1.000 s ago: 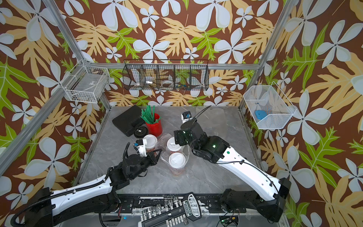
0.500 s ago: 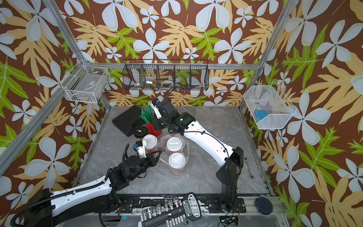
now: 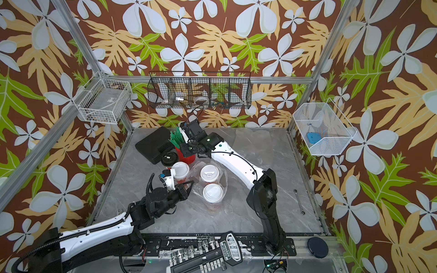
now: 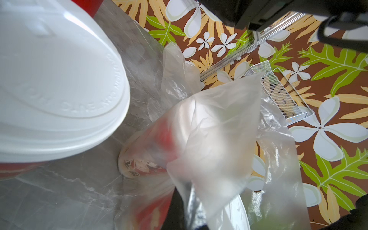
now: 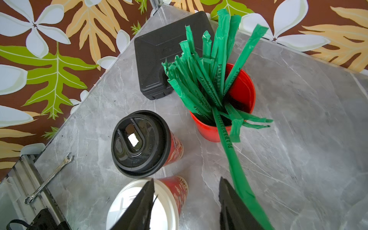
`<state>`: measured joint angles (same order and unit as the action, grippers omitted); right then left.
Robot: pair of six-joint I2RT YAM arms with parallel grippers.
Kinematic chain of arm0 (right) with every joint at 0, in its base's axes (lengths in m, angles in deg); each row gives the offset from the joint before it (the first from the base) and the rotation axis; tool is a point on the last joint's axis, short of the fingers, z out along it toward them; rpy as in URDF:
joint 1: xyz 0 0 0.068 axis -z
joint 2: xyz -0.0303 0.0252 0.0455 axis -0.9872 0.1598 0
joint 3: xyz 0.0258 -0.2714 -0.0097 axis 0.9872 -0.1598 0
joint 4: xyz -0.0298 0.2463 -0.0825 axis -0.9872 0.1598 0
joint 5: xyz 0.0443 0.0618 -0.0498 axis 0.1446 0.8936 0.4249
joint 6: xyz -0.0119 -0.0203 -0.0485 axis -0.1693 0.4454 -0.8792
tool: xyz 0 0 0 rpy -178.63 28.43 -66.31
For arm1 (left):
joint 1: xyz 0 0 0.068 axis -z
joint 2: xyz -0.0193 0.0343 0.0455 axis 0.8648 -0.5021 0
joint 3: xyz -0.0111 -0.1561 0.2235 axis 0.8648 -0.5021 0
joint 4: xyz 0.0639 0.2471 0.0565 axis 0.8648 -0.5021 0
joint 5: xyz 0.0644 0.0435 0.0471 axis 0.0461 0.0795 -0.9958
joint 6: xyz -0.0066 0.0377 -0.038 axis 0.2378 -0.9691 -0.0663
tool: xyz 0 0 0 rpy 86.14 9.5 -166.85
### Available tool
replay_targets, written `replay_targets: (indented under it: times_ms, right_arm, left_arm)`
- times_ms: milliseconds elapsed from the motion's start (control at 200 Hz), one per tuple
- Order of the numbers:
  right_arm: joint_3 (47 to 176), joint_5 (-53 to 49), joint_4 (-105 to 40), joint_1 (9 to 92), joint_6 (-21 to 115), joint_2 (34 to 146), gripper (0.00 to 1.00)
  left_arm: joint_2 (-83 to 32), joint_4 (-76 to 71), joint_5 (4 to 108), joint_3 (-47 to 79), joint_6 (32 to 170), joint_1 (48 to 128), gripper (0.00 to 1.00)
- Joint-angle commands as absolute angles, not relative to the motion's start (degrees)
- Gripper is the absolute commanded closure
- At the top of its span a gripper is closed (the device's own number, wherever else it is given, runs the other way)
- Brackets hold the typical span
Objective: Pack milk tea into plastic carrier bags
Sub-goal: Pick up the straw from the container.
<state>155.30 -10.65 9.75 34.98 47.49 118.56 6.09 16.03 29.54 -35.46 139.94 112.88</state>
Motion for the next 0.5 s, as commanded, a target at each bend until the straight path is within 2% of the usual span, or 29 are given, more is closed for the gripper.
replay_targets:
  times_ms: [0, 280, 496]
  right_arm:
    - [154.0, -12.3, 8.9, 35.0, 48.1, 116.2, 0.49]
    - [147.7, -17.6, 5.7, 36.1, 49.0, 110.3, 0.50]
    - [149.2, -13.8, 4.8, 37.0, 50.4, 114.0, 0.50]
  left_arm:
    - [6.0, 18.3, 29.8, -35.6, 139.9, 112.8, 1.00]
    - [4.8, 19.3, 30.5, -35.6, 140.4, 112.8, 1.00]
    - [5.7, 19.1, 30.2, -36.0, 140.7, 112.8, 1.00]
